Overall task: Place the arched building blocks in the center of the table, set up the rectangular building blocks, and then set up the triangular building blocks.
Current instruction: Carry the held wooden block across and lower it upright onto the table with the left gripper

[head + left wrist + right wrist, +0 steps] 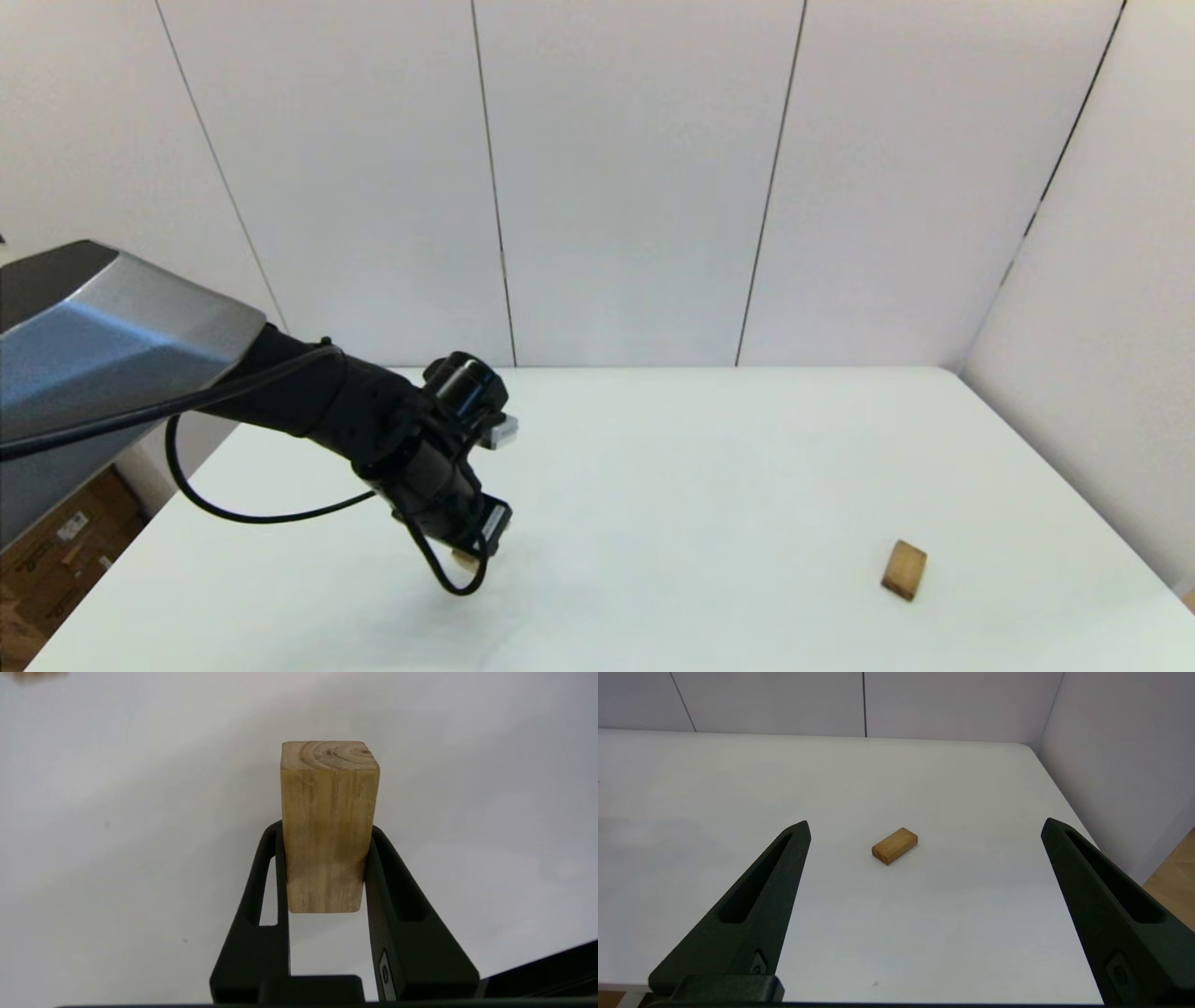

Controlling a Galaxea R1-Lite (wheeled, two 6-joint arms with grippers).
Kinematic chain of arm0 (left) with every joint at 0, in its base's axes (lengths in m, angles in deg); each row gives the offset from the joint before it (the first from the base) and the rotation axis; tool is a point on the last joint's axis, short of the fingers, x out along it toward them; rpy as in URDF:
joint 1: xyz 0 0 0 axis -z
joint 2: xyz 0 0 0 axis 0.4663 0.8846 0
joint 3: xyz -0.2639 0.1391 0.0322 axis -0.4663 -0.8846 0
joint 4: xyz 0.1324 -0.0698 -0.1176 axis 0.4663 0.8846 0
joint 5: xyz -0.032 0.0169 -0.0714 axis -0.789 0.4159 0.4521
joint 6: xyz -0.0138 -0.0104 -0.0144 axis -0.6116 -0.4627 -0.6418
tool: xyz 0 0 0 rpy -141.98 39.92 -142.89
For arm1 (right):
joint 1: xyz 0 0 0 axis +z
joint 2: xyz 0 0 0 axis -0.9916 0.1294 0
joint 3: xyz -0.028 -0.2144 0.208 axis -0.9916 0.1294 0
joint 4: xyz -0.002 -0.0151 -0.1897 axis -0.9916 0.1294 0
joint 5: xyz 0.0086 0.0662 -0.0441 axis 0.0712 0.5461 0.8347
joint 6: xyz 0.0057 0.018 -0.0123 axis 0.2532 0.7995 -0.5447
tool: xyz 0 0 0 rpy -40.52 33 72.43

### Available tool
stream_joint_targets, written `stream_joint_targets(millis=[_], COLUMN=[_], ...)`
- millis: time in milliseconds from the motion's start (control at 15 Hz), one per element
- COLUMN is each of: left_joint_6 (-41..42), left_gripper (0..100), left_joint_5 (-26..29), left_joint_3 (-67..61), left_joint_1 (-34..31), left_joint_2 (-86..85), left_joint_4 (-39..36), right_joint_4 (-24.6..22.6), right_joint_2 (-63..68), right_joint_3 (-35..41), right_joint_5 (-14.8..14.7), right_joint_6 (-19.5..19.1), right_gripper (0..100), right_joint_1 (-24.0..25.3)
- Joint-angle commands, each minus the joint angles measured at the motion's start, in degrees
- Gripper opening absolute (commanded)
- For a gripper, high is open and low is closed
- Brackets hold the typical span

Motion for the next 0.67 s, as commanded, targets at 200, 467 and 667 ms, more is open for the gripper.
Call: stream_joint_targets(millis=[200,467,667], left_joint_6=[5.31,12.17,17.0], left_gripper=[0,0,0], left_joint_5=[0.07,-0.02,0.07], left_joint_3=[19.12,31.51,40.56], left_joint_1=[7.17,11.04,14.2], left_joint_2=[3.39,7.96,13.15], left_joint_4=[14.51,25.94,32.62], right_joint_4=[0.0,0.0,0.0], right_joint_2=[-0.01,-0.01,-0.01], right_joint_3=[0.05,-0.04,-0.04], right_joint_5=[0.02,0.02,0.02], right_joint_6=[-0.05,-0.05,-0.05], right_gripper=[100,100,100], right_joint_1=[0.01,0.01,0.01])
